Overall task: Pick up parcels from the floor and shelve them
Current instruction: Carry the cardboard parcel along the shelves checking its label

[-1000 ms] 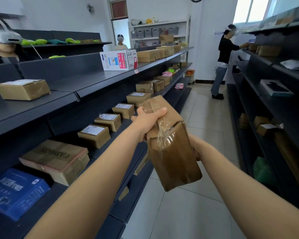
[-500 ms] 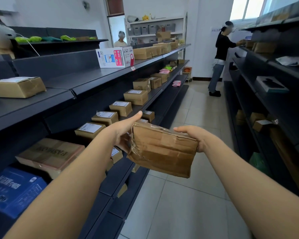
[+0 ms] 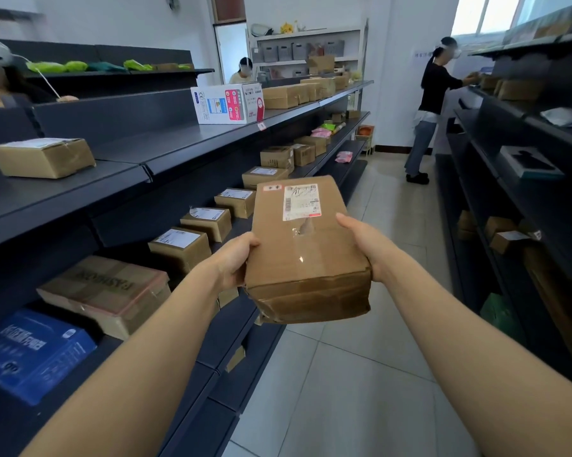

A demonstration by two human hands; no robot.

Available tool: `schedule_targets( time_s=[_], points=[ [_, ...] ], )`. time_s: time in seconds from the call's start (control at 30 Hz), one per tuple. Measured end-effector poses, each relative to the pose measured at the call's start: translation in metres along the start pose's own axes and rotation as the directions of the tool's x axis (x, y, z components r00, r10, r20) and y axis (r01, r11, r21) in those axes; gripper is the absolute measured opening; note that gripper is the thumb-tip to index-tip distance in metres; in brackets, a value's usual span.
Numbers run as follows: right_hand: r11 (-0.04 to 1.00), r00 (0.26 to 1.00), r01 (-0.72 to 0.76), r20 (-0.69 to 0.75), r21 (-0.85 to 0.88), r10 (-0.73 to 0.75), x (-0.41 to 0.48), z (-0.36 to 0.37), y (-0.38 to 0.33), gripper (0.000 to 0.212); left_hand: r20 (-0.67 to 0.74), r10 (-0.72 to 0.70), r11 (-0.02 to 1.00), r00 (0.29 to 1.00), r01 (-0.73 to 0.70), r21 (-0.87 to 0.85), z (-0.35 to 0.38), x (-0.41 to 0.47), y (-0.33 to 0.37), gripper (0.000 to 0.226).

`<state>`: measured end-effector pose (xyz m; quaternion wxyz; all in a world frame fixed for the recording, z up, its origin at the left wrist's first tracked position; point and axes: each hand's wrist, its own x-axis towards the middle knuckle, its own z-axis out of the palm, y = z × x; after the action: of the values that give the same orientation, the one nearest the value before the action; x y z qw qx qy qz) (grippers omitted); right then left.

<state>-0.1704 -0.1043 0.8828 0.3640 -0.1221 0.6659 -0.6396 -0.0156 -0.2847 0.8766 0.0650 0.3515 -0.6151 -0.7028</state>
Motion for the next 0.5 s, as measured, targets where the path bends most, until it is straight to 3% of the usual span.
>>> schedule_targets(
  time_s=[0.1,0.27,0.37,0.5],
  points=[
    [0.987,0.990,0.129,-0.035,-0.099,-0.133,0.002,0.001,0.003,0.054,-0.043,0.098,0.995,0.994,-0.098,0.008,0.009,0.000,-0.002,0.034],
    [0.950,0.947,0.306,-0.085,-0.062,-0.310,0.005,0.000,0.019,0.055,-0.117,0.317,0.947,0.941,-0.307,0.101,0.022,0.000,-0.001,0.053],
    [0.932,0.928,0.361,-0.089,-0.025,-0.362,0.007,-0.001,0.026,0.037,-0.132,0.435,0.897,0.891,-0.415,0.153,0.027,0.000,0.001,0.066],
    [0.916,0.912,0.401,-0.088,-0.018,-0.401,0.005,-0.002,0.027,0.015,-0.151,0.489,0.870,0.859,-0.467,0.159,0.030,0.000,0.001,0.063]
  ],
)
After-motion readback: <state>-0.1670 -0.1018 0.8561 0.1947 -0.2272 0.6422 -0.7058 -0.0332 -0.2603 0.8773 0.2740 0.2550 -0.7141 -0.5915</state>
